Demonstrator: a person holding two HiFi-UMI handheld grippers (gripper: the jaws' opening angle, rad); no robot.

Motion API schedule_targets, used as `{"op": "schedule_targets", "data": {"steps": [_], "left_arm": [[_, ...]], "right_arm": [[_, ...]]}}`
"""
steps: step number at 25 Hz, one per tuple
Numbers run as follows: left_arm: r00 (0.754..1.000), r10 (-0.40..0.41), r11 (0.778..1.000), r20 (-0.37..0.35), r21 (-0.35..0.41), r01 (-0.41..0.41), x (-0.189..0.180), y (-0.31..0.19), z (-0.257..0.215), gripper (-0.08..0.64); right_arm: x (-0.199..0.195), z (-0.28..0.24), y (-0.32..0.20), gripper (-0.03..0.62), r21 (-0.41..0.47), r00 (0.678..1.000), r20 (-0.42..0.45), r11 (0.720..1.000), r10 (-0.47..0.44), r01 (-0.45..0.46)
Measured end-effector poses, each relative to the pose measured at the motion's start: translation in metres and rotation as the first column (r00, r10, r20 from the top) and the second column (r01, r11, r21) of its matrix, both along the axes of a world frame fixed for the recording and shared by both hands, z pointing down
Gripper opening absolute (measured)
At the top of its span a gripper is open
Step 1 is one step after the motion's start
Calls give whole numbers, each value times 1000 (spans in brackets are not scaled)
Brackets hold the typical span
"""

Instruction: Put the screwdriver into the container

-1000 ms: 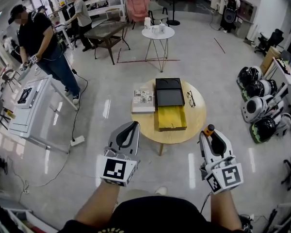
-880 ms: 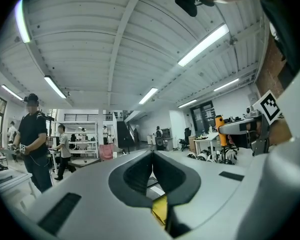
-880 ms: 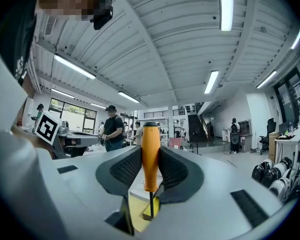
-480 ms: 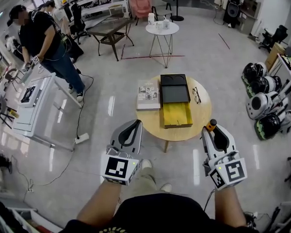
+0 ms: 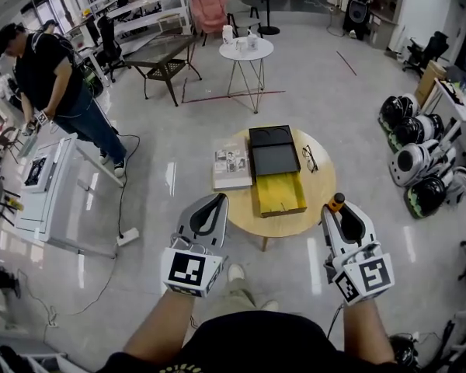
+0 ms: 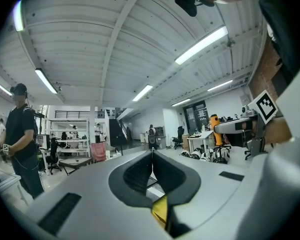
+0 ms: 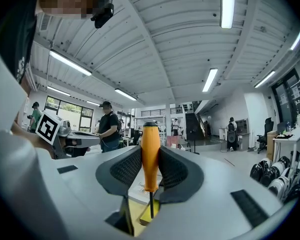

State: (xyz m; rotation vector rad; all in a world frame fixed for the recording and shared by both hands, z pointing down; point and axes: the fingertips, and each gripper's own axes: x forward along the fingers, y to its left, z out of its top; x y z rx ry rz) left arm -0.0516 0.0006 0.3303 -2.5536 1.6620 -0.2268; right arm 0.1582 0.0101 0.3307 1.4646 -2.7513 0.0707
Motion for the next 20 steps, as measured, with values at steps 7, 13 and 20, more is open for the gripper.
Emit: {"op": "schedule_targets", "data": {"steps": [7,13,20], "left_arm": [[999,37,999,-6,-9,-37,-3,-45,7,18],[998,55,998,-29,-40,-57,-3,-74,16,18],[996,67,997,-50,-35,-69,-8,-102,15,18]], "right_arm": [[-7,7,-38,121,-14,1000,2,999,30,-30],[-8,14,-62,120,-38,999,-4,998,49,-49],[-13,22,-87,120,-50,998,10,997,61,-61]]}}
